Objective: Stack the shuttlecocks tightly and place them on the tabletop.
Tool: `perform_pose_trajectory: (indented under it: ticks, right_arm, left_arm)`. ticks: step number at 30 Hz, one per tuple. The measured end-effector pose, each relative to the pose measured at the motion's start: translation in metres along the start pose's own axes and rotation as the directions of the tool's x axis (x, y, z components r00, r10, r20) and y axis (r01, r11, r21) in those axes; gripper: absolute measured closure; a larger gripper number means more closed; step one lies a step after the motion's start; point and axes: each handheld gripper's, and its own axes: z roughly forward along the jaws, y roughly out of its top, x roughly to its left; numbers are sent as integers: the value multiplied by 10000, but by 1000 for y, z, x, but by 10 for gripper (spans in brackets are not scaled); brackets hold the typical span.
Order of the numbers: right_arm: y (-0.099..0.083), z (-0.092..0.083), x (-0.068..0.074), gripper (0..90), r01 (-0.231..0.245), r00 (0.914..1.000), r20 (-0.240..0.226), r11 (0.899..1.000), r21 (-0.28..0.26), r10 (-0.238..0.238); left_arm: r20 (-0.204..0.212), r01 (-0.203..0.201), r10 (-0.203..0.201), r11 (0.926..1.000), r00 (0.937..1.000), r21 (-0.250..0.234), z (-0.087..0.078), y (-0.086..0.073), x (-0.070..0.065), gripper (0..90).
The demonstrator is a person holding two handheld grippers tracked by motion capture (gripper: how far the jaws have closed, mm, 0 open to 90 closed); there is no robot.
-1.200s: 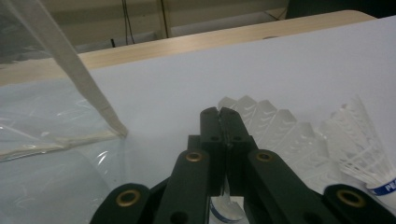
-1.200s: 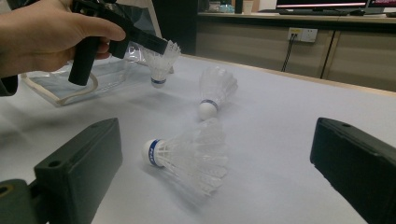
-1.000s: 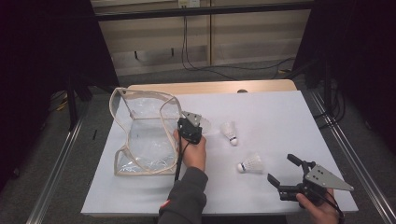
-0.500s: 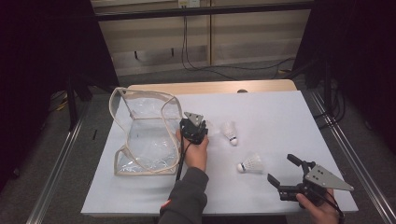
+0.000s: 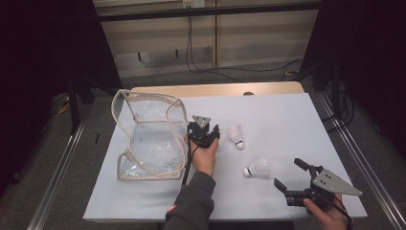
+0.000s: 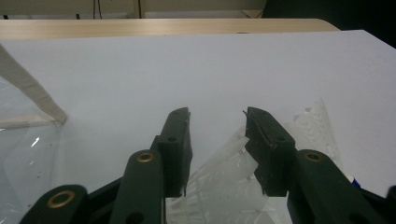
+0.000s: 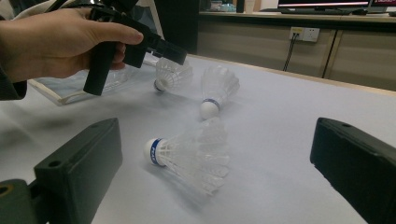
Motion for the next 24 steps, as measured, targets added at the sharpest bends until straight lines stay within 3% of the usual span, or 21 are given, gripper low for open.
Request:
perform_pose_trajectory:
  ticks: [14, 24]
  right_arm:
    - [0, 0, 1, 17, -27, 10000, -14, 10000, 36, 27]
    - [0, 0, 1, 17, -28, 10000, -29, 10000, 46, 28]
  left_arm:
    - [561, 106, -131, 9989, 9983, 455, 5, -3, -5, 534]
    - [905, -192, 126, 9972, 9958, 722, 2, -4, -8, 511]
